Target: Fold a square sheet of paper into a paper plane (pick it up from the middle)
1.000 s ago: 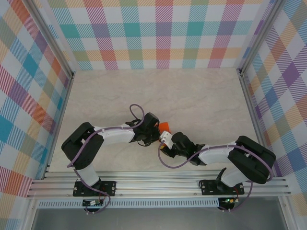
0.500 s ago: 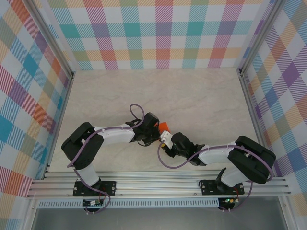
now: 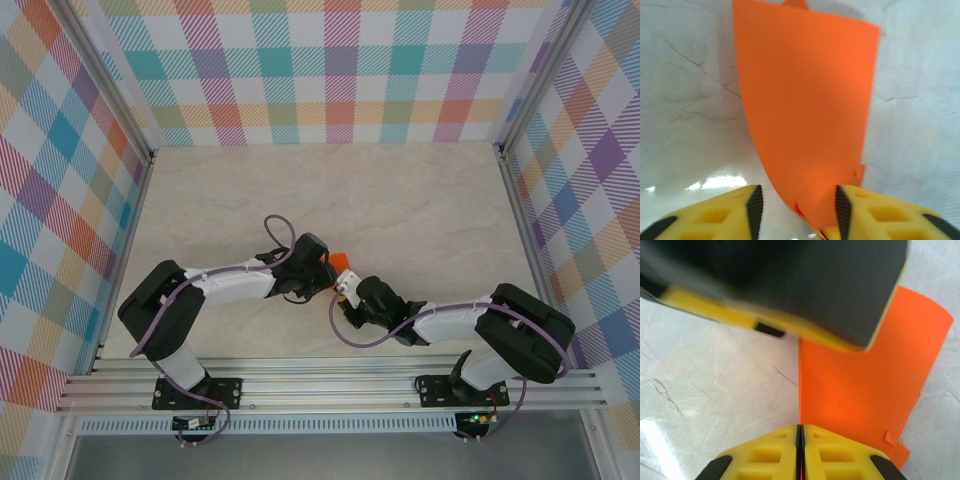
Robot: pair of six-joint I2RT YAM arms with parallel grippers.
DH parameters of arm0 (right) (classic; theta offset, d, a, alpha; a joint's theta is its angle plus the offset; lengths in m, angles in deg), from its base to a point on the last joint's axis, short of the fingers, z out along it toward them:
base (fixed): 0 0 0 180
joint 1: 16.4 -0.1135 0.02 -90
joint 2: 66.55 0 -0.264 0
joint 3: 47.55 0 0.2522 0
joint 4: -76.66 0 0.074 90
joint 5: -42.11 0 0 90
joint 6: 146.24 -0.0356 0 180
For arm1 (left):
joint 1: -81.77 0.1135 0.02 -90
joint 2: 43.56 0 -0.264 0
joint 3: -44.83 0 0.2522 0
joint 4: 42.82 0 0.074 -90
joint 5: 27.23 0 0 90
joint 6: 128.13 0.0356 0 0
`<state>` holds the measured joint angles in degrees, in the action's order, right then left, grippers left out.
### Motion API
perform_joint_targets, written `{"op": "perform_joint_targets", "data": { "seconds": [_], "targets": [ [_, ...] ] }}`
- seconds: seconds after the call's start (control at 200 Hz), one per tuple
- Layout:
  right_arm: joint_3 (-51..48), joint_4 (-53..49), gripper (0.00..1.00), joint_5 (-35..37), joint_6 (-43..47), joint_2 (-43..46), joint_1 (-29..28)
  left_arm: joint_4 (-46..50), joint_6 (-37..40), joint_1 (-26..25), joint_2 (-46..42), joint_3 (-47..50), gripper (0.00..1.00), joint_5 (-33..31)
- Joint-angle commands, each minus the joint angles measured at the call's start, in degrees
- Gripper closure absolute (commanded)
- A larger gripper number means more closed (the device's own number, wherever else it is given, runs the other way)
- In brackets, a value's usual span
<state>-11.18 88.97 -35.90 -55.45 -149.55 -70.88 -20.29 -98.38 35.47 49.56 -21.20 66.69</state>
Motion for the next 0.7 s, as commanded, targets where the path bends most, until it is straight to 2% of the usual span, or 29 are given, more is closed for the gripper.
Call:
{"op": "perform_joint_targets", "data": {
  "seconds": [0.0,0.11,0.215,0.355,0.695],
  "targets": [
    [0.59,0.60,0.91,-0.36,-5.12,-1.00,-0.19,0.38,-0.31,0.42,-6.27,1.97,0.48,-4.02],
    [0.30,1.75,0.92,-3.06,-9.11,-0.93,0.85,0.84,-0.35,0.43,-9.64,3.45,0.42,-6.39],
    [-0.02,3.34,0.93,-7.71,-13.80,-0.75,2.95,1.02,-0.23,0.47,-11.37,4.17,0.40,-7.44],
    [-0.92,6.77,0.93,-14.11,-18.86,-0.76,5.65,0.64,0.47,0.49,-11.70,4.33,0.40,-7.05],
    [-2.53,8.97,0.94,-22.71,-29.05,-0.88,13.63,-2.51,1.76,0.47,-8.47,3.32,0.44,-3.61]
  ]
}}
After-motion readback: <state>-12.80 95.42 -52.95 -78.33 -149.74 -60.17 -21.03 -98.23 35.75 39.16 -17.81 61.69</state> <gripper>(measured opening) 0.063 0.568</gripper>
